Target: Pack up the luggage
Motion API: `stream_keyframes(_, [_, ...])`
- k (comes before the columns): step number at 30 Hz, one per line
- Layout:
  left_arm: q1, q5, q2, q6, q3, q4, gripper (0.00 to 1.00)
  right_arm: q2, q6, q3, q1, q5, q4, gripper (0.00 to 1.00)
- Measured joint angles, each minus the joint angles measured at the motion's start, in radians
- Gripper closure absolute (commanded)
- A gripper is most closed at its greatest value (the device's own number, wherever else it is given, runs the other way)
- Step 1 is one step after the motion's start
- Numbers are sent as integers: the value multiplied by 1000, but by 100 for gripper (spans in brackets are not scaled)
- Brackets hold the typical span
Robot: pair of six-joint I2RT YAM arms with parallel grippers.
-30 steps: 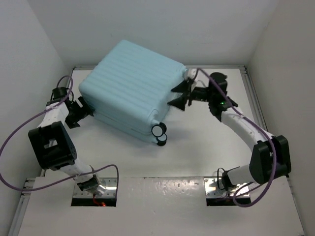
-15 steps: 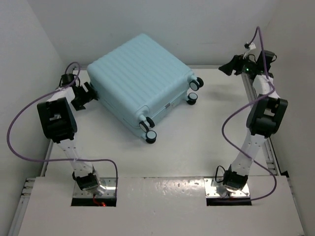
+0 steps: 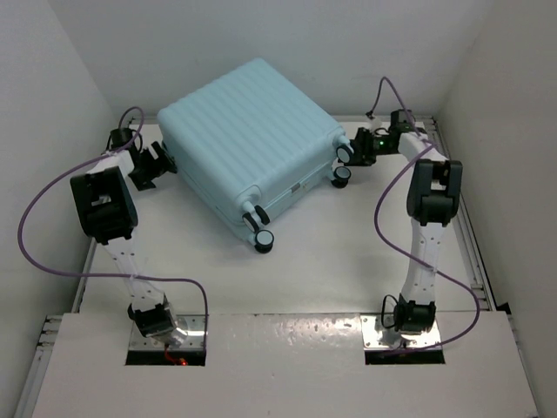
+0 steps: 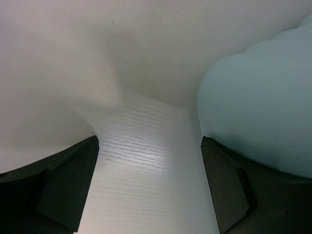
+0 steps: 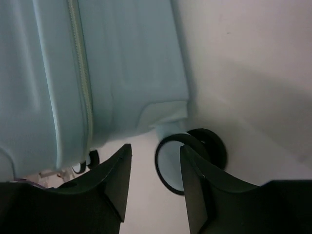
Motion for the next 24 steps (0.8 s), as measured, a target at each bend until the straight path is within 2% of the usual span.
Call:
stream_keyframes(4, [0, 11, -35, 2, -65, 52, 8, 5, 97, -13, 61, 35, 11, 57])
stream_keyframes(8, [-24, 70, -158, 7, -243, 60, 8, 7, 183, -38, 58, 40, 42, 60])
stream_keyframes(13, [-37, 116, -319, 25, -425, 58, 8, 6, 280, -85, 54, 37, 158, 64])
stream_keyframes(17, [-24, 132, -393, 49, -477, 68, 8, 2, 407, -156, 23, 7, 316, 65])
stream_keyframes(19, [-19, 137, -405, 58, -484, 67, 8, 3, 434, -160, 12, 43, 369, 65])
stream_keyframes(24, [-13, 151, -402, 49, -488, 82, 8, 43, 446, -79, -2, 101, 400, 71])
